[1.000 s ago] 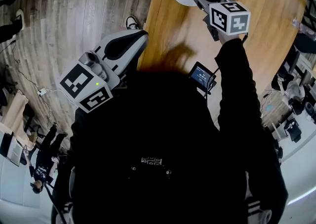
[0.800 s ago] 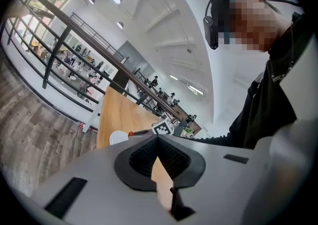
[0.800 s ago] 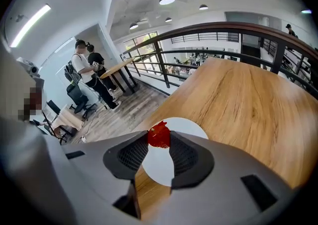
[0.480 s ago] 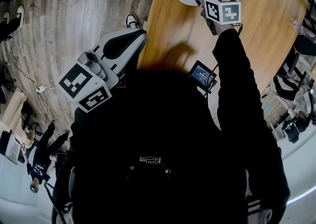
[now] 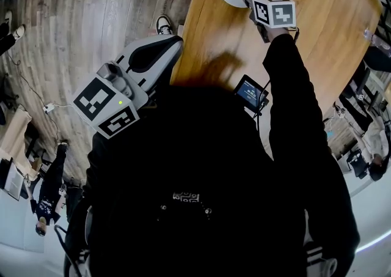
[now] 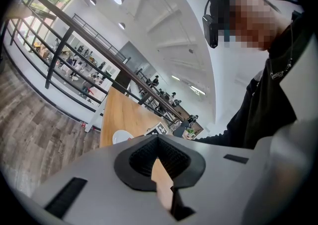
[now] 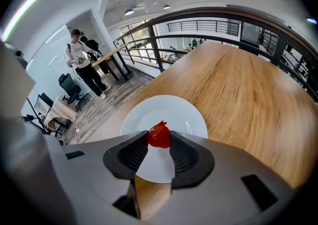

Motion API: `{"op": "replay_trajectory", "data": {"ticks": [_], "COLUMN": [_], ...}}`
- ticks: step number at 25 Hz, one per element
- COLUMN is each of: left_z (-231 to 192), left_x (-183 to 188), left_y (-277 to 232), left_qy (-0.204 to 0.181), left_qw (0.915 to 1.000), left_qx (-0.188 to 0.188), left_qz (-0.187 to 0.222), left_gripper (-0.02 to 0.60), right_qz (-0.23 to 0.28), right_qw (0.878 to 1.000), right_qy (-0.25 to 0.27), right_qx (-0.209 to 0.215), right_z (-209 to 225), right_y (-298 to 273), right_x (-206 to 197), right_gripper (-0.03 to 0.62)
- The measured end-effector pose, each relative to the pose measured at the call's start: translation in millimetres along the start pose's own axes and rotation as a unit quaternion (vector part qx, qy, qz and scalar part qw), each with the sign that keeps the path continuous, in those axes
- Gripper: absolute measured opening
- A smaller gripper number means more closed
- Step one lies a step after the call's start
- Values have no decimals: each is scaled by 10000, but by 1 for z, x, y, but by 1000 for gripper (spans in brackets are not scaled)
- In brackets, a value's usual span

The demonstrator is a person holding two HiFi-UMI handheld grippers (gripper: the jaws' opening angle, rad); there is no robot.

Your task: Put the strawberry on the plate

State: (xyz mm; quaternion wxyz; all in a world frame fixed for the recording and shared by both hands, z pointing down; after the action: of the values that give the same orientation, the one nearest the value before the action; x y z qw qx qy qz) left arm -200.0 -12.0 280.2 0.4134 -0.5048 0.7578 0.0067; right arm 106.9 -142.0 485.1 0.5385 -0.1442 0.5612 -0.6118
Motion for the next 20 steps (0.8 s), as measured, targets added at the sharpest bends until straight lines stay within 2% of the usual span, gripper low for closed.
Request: {"op": "replay_trajectory", "data": {"ticks": [10, 20], "left_z": [-1, 8], "left_x": [0, 2], "left_y": [0, 0], "left_qy": [7, -148], "left_qw": [10000, 9999], "left_qx": [20, -76], "left_qz": [2, -12], "left_gripper": [0, 0], "right_qz": [-22, 297], "right_qw": [10000, 9994], "right_qy": [61, 142], "right_qx": [-8, 58], "right_z": [1, -9], "right_y": [-7, 7], "right_x": [-2, 2], "right_gripper": [144, 206]}}
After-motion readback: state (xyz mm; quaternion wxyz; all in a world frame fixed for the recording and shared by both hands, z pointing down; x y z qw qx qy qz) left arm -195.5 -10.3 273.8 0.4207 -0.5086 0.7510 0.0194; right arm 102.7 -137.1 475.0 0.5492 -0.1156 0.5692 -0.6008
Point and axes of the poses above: the fingertips, and each gripper's own axes: y backward along the fingers, z to its right, x out of its top, the point moved 10 cm from there along y, backward along the fingers, and after that the axes turned 7 degrees about x, right-handed, at the moved point
